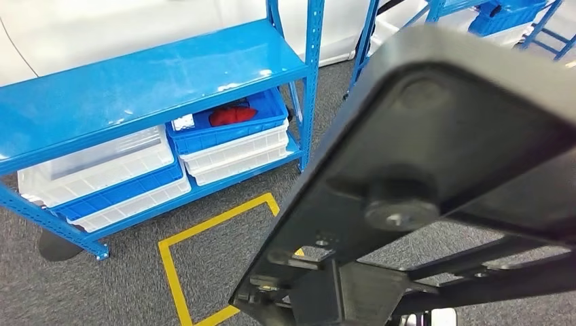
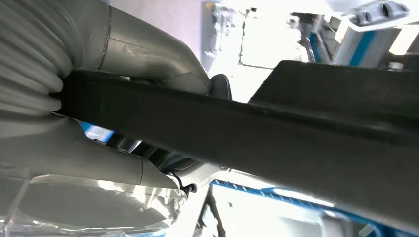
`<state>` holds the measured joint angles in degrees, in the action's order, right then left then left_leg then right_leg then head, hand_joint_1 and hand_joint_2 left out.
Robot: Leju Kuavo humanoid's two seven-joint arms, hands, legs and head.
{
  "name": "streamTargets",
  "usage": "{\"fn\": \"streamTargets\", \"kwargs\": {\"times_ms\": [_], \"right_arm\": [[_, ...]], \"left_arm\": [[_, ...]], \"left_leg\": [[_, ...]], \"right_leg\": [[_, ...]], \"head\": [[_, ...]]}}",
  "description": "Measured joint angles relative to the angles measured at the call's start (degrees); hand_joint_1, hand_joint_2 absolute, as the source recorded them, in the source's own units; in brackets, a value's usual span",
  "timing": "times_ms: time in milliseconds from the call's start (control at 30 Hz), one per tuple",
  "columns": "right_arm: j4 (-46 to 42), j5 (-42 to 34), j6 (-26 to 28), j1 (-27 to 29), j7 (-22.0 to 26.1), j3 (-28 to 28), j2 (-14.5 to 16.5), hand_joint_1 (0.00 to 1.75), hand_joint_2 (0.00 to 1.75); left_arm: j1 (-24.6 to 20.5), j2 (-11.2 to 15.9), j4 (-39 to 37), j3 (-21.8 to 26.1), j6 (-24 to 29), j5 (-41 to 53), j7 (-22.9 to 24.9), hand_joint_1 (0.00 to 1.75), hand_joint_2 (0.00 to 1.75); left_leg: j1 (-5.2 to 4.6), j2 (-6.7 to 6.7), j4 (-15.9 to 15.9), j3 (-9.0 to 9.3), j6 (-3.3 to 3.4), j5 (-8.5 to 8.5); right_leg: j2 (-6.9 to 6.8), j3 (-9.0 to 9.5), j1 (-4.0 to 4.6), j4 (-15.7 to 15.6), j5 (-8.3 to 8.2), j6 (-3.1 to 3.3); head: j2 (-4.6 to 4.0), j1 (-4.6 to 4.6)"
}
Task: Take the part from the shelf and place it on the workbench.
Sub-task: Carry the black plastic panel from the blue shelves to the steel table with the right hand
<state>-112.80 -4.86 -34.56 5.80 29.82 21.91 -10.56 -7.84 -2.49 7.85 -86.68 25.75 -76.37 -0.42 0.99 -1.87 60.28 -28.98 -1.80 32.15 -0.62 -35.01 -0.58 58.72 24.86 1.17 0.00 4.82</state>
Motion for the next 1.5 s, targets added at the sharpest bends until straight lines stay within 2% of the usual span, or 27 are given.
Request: {"fn": "streamTargets", "kwargs": {"times_ms": [100, 133, 167, 200, 267, 300, 333, 400, 467, 533, 600, 633, 667, 700, 767, 833, 933, 1000, 1033, 1100, 1133, 1167, 1200, 1300, 1367, 1433, 1500], "right_arm": [[-0.2, -0.1, 0.2, 0.0, 0.0, 0.3, 0.0, 1.75, 1.75], [-0.2, -0.1, 0.3, 0.0, 0.0, 0.4, 0.0, 1.75, 1.75], [-0.2, -0.1, 0.4, 0.0, 0.0, 0.5, 0.0, 1.75, 1.75], [-0.2, -0.1, 0.4, 0.0, 0.0, 0.5, 0.0, 1.75, 1.75], [-0.2, -0.2, 0.4, 0.0, 0.0, 0.7, 0.0, 1.75, 1.75], [-0.3, -0.2, 0.4, 0.0, 0.0, 0.7, 0.0, 1.75, 1.75], [-0.3, -0.2, 0.4, 0.0, 0.0, 0.7, 0.0, 1.75, 1.75], [-0.3, -0.2, 0.4, 0.0, 0.0, 0.8, 0.0, 1.75, 1.75], [-0.5, -0.2, 0.4, 0.0, 0.0, 0.8, -0.1, 1.75, 1.75], [-0.6, -0.3, 0.3, -0.1, 0.0, 0.9, -0.2, 1.75, 1.75], [-0.5, -0.7, 0.1, -0.3, -0.3, 1.1, -0.2, 1.75, 1.75], [-0.4, -0.9, -0.1, -0.4, -0.5, 1.3, -0.2, 1.75, 1.75], [-0.2, -1.1, -0.3, -0.6, -0.7, 1.5, -0.2, 1.75, 1.75], [0.0, -1.3, -0.4, -0.9, -0.9, 1.7, -0.2, 1.75, 1.75], [0.4, -1.9, -0.6, -1.8, -1.3, 1.9, -0.2, 1.75, 1.75], [0.7, -2.6, -0.7, -2.7, -1.6, 2.1, -0.2, 1.75, 1.75], [1.0, -2.1, -3.5, -3.5, 0.1, 2.8, -0.2, 1.75, 1.75], [1.3, -0.8, -6.3, -3.7, 2.7, 4.6, -0.3, 1.75, 1.75], [1.5, -0.2, -7.2, -3.7, 3.9, 5.8, -0.3, 1.75, 1.75], [2.0, 0.3, -8.0, -4.0, 5.7, 8.2, -0.5, 1.75, 1.75], [2.3, 0.2, -8.3, -4.2, 6.3, 9.1, -0.7, 1.75, 1.75], [2.6, 0.0, -8.5, -4.5, 6.7, 9.9, -1.0, 1.75, 1.75], [3.0, -0.3, -8.8, -4.9, 7.2, 10.5, -1.4, 1.75, 1.75], [3.9, -0.8, -9.3, -5.9, 8.6, 11.6, -2.9, 1.75, 1.75], [4.2, -0.2, -9.6, -5.9, 9.5, 12.0, -4.1, 1.75, 1.75], [4.2, 0.7, -9.7, -5.7, 9.9, 12.2, -5.3, 1.75, 1.75], [4.2, 1.5, -9.7, -5.9, 10.1, 12.4, -6.2, 1.75, 1.75]], "left_arm": [[-0.3, 0.0, 0.0, -0.1, 0.0, 0.0, -0.1, 0.00, 1.75], [-0.4, 0.0, 0.0, -0.1, 0.0, 0.0, -0.1, 0.00, 1.75], [-0.5, 0.0, 0.0, -0.1, 0.0, 0.0, -0.1, 0.00, 1.75], [-0.5, 0.0, 0.0, -0.1, 0.0, 0.0, -0.1, 0.00, 1.75], [-0.4, 0.1, 0.0, -0.2, 0.0, 0.0, 0.0, 0.00, 1.75], [-0.3, 0.1, 0.0, -0.2, 0.0, 0.0, 0.0, 0.00, 1.75], [-0.2, 0.2, 0.0, -0.2, 0.0, 0.0, 0.1, 0.00, 1.75], [-0.2, 0.2, 0.0, -0.2, 0.0, 0.0, 0.0, 0.00, 1.75], [-0.3, 0.1, 0.0, -0.2, 0.0, 0.0, 0.1, 0.00, 1.75], [-0.2, 0.1, 0.0, -0.2, 0.0, -0.2, 0.3, 0.00, 1.75], [0.0, 0.1, 0.0, -0.2, 0.0, -0.5, 0.4, 0.00, 1.75], [0.1, 0.1, 0.0, -0.2, 0.0, -0.6, 0.4, 0.00, 1.75], [0.2, 0.1, 0.0, -0.2, 0.0, -0.8, 0.3, 0.00, 1.75], [0.2, 0.1, 0.0, -0.2, 0.0, -0.9, 0.3, 0.00, 1.75], [0.2, 0.1, 0.0, -0.2, 0.0, -1.1, 0.1, 0.00, 1.75], [0.1, 0.1, 0.0, -0.1, 0.1, -1.2, 0.1, 0.00, 1.75], [0.0, 0.0, 0.0, -0.1, 0.3, -1.2, 0.1, 0.00, 1.75], [-0.1, 0.0, 0.0, -0.1, 0.4, -1.2, 0.2, 0.00, 1.75], [-0.1, 0.0, 0.0, -0.1, 0.4, -1.2, 0.1, 0.00, 1.75], [-0.3, 0.0, 0.0, -0.1, 0.4, -1.2, 0.1, 0.00, 1.75], [-0.5, 0.0, 0.0, -0.1, 0.4, -1.2, 0.1, 0.00, 1.75], [-0.6, 0.0, 0.0, -0.1, 0.4, -1.2, 0.2, 0.00, 1.75], [-0.7, 0.0, 0.0, -0.1, 0.3, -1.2, 0.4, 0.00, 1.75], [-0.5, 0.0, 0.0, -0.1, 0.3, -1.2, 1.2, 0.00, 1.75], [-0.4, 0.0, 0.0, -0.1, 0.3, -1.2, 1.4, 0.00, 1.75], [-0.4, 0.0, 0.0, -0.1, 0.3, -1.4, 1.4, 0.00, 1.75], [-0.4, -0.1, 0.0, -0.1, 0.3, -1.7, 1.4, 0.00, 1.75]], "left_leg": [[0.00, 1.11, 11.3, -5.60, -0.07, 4.89], [-0.03, 1.20, 13.5, -6.82, -0.01, 5.10], [-0.06, 1.25, 13.5, -7.00, 0.13, 4.11], [-0.09, 1.34, 11.2, -6.18, 0.38, 2.13], [-0.22, 2.34, 3.8, -3.28, 1.16, -2.24], [-0.30, 2.92, 0.6, -2.10, 1.45, -3.36], [-0.41, 3.40, -1.3, -1.46, 1.67, -3.79], [-0.48, 3.43, -2.4, -1.12, 1.97, -3.69], [-0.21, 2.91, -3.1, -0.83, 2.54, -4.26], [0.03, 2.16, -3.6, -0.61, 2.94, -4.64], [0.01, 1.42, -3.6, -0.67, 3.02, -4.66], [0.03, 1.04, -3.6, -0.68, 2.98, -4.63], [0.07, 0.70, -3.6, -0.65, 2.89, -4.57], [0.13, 0.41, -3.6, -0.54, 2.75, -4.48], [0.19, -0.08, -3.5, -0.20, 2.23, -4.15], [-0.03, -0.45, -3.3, -0.05, 1.56, -3.85], [-0.15, -1.08, -3.5, 0.06, 0.47, -3.63], [0.08, -0.50, -1.7, -0.54, -0.02, -2.16], [0.16, 0.07, 0.8, -1.65, -0.11, -0.64], [0.15, 1.03, 8.7, -5.35, -0.15, 2.91], [0.12, 1.20, 12.0, -7.02, -0.14, 3.83], [0.09, 1.28, 13.6, -7.87, -0.07, 3.67], [0.08, 1.31, 12.6, -7.54, 0.11, 2.28], [0.01, 2.79, 1.9, -3.18, 1.08, -3.52], [-0.18, 3.77, -1.7, -1.88, 1.42, -4.25], [-0.25, 3.43, -2.3, -1.71, 1.72, -4.27], [-0.04, 2.71, -2.9, -1.44, 2.39, -4.74]], "right_leg": [[0.74, 0.13, 0.30, -0.1, 0.10, 0.67], [1.09, 0.19, 0.46, 0.0, 0.14, 0.74], [1.50, 0.30, 0.60, 0.0, 0.18, 0.79], [1.96, 0.46, 0.73, 0.0, 0.21, 0.81], [2.85, 0.70, 1.02, 0.1, 0.25, 0.72], [3.25, 0.62, 1.06, 0.2, 0.22, 0.55], [3.56, 0.44, 1.04, 0.3, 0.12, 0.28], [4.03, 0.09, 0.87, 0.1, -0.20, -0.42], [3.36, -0.19, 0.82, 0.7, 0.22, -1.10], [1.96, -2.18, 0.56, 4.9, 2.86, -1.72], [1.33, -5.77, 0.09, 12.3, 6.23, -2.34], [1.24, -7.01, -0.21, 14.8, 6.83, -2.64], [1.12, -7.24, -0.49, 15.3, 6.35, -2.91], [0.88, -6.28, -0.77, 13.5, 4.86, -3.12], [-0.41, -2.14, -1.07, 5.8, 1.34, -3.29], [-1.40, 0.43, -0.81, 0.7, 0.06, -2.71], [-0.82, 0.33, -0.36, 0.1, 0.30, -1.34], [-0.29, 0.50, -0.46, -0.3, 0.16, -0.41], [-0.05, 0.63, -0.53, -0.5, 0.10, -0.01], [0.47, 0.69, -0.29, -0.5, 0.15, 0.42], [0.85, 0.73, -0.14, -0.5, 0.19, 0.51], [1.28, 0.78, 0.02, -0.4, 0.23, 0.57], [1.82, 0.85, 0.14, -0.3, 0.26, 0.60], [3.36, 0.85, 0.38, 0.0, 0.32, 0.40], [3.98, 0.45, 0.40, 0.2, 0.19, -0.22], [4.42, 0.18, 0.31, 0.1, -0.05, -1.01], [3.64, -0.35, 0.27, 1.2, 0.75, -1.64]], "head": [[0.00, -0.01], [0.00, -0.01], [0.00, -0.01], [0.00, 0.00], [0.00, -0.01], [0.00, -0.01], [0.00, -0.01], [0.00, -0.01], [0.00, -0.02], [0.00, -0.02], [0.00, -0.01], [0.00, -0.01], [0.00, -0.01], [0.00, -0.01], [0.00, -0.01], [0.00, -0.01], [0.00, -0.01], [0.00, -0.01], [0.00, 0.00], [0.00, -0.01], [0.00, 0.00], [0.00, -0.01], [0.00, -0.01], [0.00, -0.01], [0.00, -0.01], [0.00, -0.01], [0.00, -0.02]]}}
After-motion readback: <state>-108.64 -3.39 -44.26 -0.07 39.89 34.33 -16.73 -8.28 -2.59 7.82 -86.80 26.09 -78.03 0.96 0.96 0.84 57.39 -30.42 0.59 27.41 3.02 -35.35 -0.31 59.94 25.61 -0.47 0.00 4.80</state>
